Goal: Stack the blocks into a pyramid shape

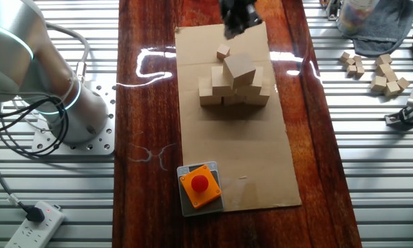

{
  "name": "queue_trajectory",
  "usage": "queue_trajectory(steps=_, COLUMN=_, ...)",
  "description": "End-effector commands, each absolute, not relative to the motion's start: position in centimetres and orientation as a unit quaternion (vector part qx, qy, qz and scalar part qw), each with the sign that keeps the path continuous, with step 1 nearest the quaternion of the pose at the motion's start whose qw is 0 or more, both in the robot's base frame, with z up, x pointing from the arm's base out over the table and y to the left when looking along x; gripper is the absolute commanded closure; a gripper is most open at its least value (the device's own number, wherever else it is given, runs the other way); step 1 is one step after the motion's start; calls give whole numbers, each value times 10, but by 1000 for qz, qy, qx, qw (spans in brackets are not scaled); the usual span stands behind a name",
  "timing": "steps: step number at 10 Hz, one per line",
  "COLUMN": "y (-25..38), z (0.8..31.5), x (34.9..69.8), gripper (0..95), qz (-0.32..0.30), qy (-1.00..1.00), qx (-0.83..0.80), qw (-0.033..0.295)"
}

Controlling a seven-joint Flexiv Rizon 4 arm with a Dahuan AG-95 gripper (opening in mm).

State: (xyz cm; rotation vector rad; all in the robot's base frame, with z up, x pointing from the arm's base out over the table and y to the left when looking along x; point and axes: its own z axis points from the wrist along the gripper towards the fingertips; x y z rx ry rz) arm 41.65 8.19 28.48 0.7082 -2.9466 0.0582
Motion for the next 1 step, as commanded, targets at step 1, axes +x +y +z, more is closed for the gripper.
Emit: queue_trajectory(steps=1, y=84, z=284, x=416, gripper=950, qz=21, qy=-970, qx=236, qw=53)
